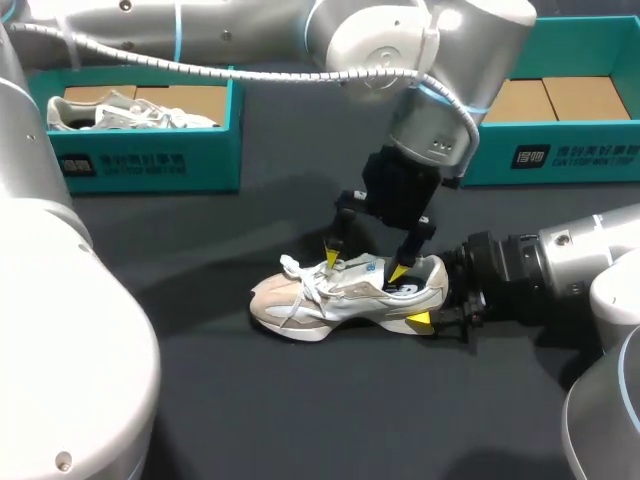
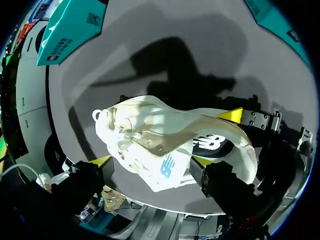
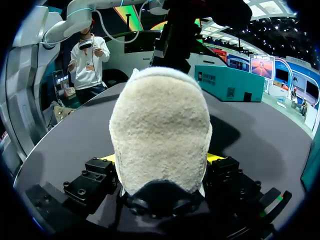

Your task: Take the shoe out of the shoebox, open the shoe tongue, remove and reinsert the insole, then place the shoe into the shoebox

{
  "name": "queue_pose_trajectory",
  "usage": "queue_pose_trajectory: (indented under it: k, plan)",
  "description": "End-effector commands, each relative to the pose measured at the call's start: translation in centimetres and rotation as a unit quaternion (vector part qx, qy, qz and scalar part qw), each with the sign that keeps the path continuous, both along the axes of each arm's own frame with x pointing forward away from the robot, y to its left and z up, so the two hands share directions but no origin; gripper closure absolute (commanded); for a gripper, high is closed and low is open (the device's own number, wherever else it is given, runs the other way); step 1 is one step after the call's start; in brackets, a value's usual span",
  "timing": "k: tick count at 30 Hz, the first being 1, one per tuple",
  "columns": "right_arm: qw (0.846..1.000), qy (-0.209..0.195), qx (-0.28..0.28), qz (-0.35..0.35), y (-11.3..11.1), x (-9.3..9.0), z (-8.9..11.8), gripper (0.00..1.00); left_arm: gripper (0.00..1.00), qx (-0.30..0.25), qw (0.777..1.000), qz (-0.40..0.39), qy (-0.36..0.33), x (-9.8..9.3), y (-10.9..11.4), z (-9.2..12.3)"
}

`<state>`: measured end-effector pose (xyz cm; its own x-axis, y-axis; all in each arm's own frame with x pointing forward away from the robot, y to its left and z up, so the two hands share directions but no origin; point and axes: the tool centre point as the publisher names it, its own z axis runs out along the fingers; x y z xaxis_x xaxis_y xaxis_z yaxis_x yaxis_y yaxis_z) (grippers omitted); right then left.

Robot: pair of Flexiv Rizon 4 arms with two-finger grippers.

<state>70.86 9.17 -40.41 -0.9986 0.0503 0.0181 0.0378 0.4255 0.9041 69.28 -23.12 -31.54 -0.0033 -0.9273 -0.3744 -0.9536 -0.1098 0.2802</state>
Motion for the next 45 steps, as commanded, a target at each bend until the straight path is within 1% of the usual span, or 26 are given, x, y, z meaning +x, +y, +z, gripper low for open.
queue_pose_trajectory:
  k: [1,6,10,15,18,23,29,31,34,36,38,39,45]
  plan:
    - [1.0,0.0,-0.002,0.0,0.1,0.0,-0.2,1.0,0.04,0.025,1.0,-0.006,0.011,0.2,-0.5,-0.6]
    - [1.0,0.0,-0.002,0.0,0.1,0.0,-0.2,1.0,0.09,0.044,0.999,-0.014,0.012,-0.1,0.2,-0.9]
    - [1.0,0.0,-0.002,0.0,0.1,0.0,-0.2,1.0,0.24,0.05,0.999,-0.015,0.016,-0.1,0.7,-0.9]
    - [1.0,0.0,-0.002,0.0,0.1,0.0,-0.2,1.0,0.35,0.052,0.998,-0.018,0.025,-0.3,1.3,-0.5]
    - [1.0,0.0,-0.002,0.0,0.1,0.0,-0.2,1.0,0.5,0.053,0.998,-0.02,0.026,-0.3,1.5,-0.4]
    - [1.0,0.0,-0.002,0.0,0.1,0.0,-0.2,1.0,0.56,0.053,0.998,-0.03,0.026,-0.4,1.5,-0.1]
    - [1.0,0.0,-0.002,0.0,0.1,0.0,-0.2,1.0,0.57,0.051,0.997,-0.045,0.02,-0.2,1.4,0.5]
    - [1.0,0.0,-0.002,0.0,0.1,0.0,-0.2,1.0,0.61,0.048,0.997,-0.052,0.019,0.0,1.5,0.8]
    - [1.0,0.0,-0.002,0.0,0.1,0.0,-0.2,1.0,0.64,0.042,0.997,-0.06,0.018,0.2,1.7,1.2]
    - [1.0,0.0,-0.002,0.0,0.1,0.0,-0.2,1.0,0.82,0.04,0.997,-0.065,0.014,0.2,1.8,1.5]
    - [1.0,0.0,-0.002,0.0,0.1,0.0,-0.2,1.0,0.95,0.037,0.997,-0.068,0.013,0.3,2.0,1.7]
    - [1.0,0.0,-0.002,0.0,0.1,0.0,-0.2,1.0,1.0,0.034,0.997,-0.07,0.012,0.3,2.1,1.8]
    - [1.0,0.0,-0.002,0.0,0.1,0.0,-0.2,1.0,1.0,0.005,0.997,-0.071,0.006,0.0,3.4,2.4]
